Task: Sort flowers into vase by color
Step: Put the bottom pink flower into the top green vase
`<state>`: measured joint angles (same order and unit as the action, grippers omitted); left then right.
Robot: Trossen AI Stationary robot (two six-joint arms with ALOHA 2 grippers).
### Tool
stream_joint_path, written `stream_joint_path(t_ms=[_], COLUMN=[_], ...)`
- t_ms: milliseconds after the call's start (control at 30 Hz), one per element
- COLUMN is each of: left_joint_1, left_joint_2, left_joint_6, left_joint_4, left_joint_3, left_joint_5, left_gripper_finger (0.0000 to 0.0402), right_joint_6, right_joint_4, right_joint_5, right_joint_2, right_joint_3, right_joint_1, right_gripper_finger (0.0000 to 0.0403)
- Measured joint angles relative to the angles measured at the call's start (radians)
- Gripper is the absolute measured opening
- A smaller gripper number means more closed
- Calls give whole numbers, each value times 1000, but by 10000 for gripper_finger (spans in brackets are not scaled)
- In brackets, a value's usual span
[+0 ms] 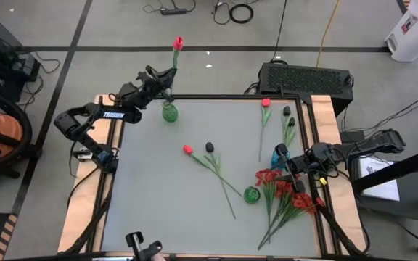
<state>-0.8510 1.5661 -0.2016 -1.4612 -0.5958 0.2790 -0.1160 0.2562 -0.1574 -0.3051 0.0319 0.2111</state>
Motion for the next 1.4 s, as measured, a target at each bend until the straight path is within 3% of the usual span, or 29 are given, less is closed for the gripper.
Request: stream_joint_path(t_ms=[867,1167,1400], left_joint_1=[-32,-32,-32], left_joint_2=[-34,-233,-473], left_joint_6=[25,110,182], left_joint_4=[280,622,900], left_joint_3=[0,1,1], left_joint_5=[25,25,8], left_gripper_finger=[24,124,144], right_joint_6=[0,0,0], right_joint_4=[0,0,0], right_joint_5=[0,0,0], right_joint_2=[0,0,0], right_joint_3=[0,0,0], right_joint_1=[0,0,0], right_gripper_finger=[144,144,144])
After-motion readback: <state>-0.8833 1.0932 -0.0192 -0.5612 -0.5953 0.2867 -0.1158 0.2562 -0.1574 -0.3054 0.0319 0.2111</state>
